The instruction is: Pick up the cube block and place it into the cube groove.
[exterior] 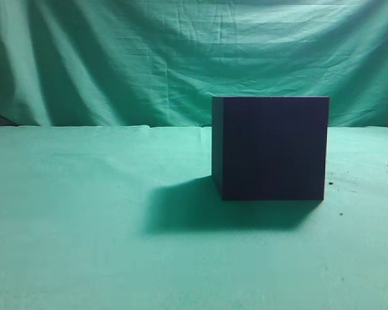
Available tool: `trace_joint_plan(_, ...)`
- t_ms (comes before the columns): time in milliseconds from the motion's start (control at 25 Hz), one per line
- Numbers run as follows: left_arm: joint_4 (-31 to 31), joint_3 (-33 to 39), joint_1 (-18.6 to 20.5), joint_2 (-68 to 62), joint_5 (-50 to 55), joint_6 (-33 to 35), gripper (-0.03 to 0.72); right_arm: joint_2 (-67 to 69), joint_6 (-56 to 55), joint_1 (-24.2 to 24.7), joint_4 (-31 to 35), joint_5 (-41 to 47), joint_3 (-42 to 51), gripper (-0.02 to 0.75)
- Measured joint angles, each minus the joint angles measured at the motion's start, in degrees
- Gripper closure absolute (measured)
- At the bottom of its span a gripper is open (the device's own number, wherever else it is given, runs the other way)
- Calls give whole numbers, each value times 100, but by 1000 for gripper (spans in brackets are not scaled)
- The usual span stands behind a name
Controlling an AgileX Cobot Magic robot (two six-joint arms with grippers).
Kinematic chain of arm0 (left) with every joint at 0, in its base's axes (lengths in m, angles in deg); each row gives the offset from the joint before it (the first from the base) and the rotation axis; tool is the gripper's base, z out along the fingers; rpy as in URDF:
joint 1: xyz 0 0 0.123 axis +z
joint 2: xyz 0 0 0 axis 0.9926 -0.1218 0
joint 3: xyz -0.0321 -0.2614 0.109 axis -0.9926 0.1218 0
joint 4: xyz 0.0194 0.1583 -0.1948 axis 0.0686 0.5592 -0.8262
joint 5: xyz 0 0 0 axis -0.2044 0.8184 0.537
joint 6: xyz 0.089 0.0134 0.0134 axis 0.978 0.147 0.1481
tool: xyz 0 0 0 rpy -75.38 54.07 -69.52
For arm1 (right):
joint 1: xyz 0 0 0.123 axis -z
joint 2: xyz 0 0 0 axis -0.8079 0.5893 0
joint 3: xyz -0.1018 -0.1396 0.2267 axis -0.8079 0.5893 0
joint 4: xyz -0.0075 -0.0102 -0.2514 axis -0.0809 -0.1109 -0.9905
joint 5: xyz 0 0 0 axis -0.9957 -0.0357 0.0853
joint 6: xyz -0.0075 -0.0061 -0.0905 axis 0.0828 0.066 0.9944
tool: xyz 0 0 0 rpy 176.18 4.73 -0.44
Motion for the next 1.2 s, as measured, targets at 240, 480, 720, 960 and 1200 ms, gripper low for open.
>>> trace_joint_plan(240, 0, 0, 0, 0, 0, 0, 688, -1226, 741, 0, 625, -657, 682, 738)
trace_joint_plan(480, 0, 0, 0, 0, 0, 0, 688, -1835, 1447, 0, 852, -721, 707, 738)
trace_joint_plan(720, 0, 0, 0, 0, 0, 0, 688, -1882, 2286, -3, 862, -721, 707, 738)
trace_joint_plan(960, 0, 0, 0, 0, 0, 0, 688, -2486, 2518, 596, 909, -1802, 1302, 738)
trace_joint_plan(1200, 0, 0, 0, 0, 0, 0, 688, -3640, 2557, 2022, 1060, -3243, 2941, 738)
